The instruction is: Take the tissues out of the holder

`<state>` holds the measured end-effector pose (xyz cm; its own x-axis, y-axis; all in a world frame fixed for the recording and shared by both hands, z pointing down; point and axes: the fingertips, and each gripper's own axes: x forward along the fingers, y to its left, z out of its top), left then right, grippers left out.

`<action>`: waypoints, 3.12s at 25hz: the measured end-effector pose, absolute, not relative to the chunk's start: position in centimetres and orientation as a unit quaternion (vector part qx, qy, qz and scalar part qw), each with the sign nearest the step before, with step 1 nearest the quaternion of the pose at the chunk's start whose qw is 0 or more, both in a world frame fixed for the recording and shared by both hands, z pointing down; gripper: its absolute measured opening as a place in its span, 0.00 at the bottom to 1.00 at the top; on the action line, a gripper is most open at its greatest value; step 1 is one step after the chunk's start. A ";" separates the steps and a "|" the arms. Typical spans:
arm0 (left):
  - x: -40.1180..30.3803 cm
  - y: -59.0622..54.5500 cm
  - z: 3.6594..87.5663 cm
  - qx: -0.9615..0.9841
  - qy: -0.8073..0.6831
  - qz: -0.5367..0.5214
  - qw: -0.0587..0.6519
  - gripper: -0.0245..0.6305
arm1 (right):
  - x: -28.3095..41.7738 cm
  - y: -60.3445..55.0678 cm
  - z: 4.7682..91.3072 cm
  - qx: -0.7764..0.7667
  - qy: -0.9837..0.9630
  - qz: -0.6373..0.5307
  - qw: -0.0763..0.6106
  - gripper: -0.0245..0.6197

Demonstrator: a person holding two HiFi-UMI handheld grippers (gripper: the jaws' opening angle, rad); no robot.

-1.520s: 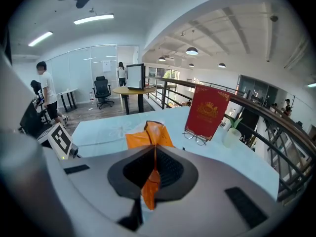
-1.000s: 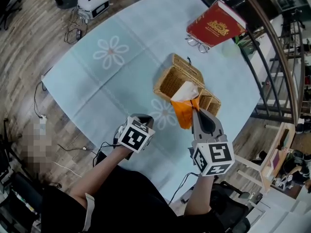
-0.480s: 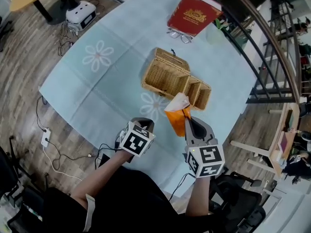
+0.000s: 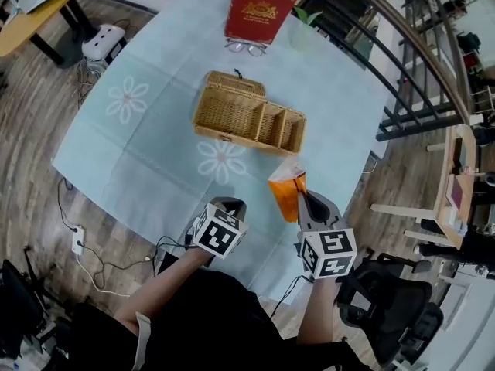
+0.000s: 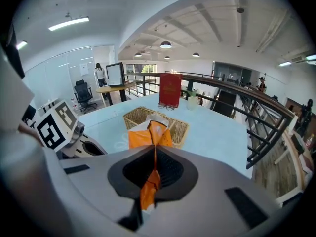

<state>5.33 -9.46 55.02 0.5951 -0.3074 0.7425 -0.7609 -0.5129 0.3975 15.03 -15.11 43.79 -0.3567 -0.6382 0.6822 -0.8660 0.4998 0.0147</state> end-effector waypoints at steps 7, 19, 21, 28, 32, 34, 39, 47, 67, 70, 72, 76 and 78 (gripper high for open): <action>10.7 -6.9 54.5 0.827 -0.290 0.321 0.359 0.04 | 22.3 -13.3 44.7 0.515 -0.772 0.203 0.312 0.06; 16.5 -3.8 54.6 0.833 -0.261 0.335 0.355 0.05 | 30.7 -9.9 49.2 0.550 -0.728 0.238 0.334 0.06; 17.3 -3.7 54.5 0.835 -0.262 0.332 0.352 0.04 | 31.4 -9.6 50.1 0.552 -0.724 0.243 0.334 0.06; 19.5 -2.8 54.5 0.835 -0.260 0.332 0.355 0.04 | 32.7 -8.8 53.2 0.548 -0.721 0.266 0.330 0.06; 19.8 -2.3 54.9 0.832 -0.263 0.333 0.357 0.04 | 32.3 -9.0 54.6 0.537 -0.725 0.268 0.337 0.06; 19.8 -2.1 55.0 0.831 -0.265 0.334 0.358 0.04 | 31.9 -9.2 55.3 0.530 -0.729 0.270 0.340 0.06; 19.4 -2.4 55.1 0.828 -0.274 0.334 0.358 0.05 | 30.9 -9.8 56.4 0.515 -0.734 0.278 0.344 0.06; 19.2 -2.6 55.0 0.829 -0.276 0.331 0.356 0.05 | 30.4 -10.1 57.3 0.506 -0.737 0.274 0.354 0.06; 19.0 -2.7 55.5 0.825 -0.278 0.333 0.362 0.05 | 28.8 -9.1 52.6 0.509 -0.770 0.242 0.299 0.23; 19.1 -2.7 55.3 0.824 -0.278 0.334 0.363 0.05 | 28.3 -8.7 51.5 0.506 -0.779 0.229 0.292 0.23; 19.1 -2.6 55.1 0.824 -0.276 0.335 0.363 0.05 | 27.9 -8.4 51.0 0.504 -0.783 0.221 0.290 0.21; 19.4 -2.5 55.3 0.825 -0.275 0.335 0.362 0.05 | 27.7 -7.6 50.7 0.509 -0.779 0.208 0.301 0.11; 19.5 -2.5 55.2 0.825 -0.275 0.334 0.363 0.05 | 28.1 -7.2 50.8 0.514 -0.774 0.208 0.305 0.08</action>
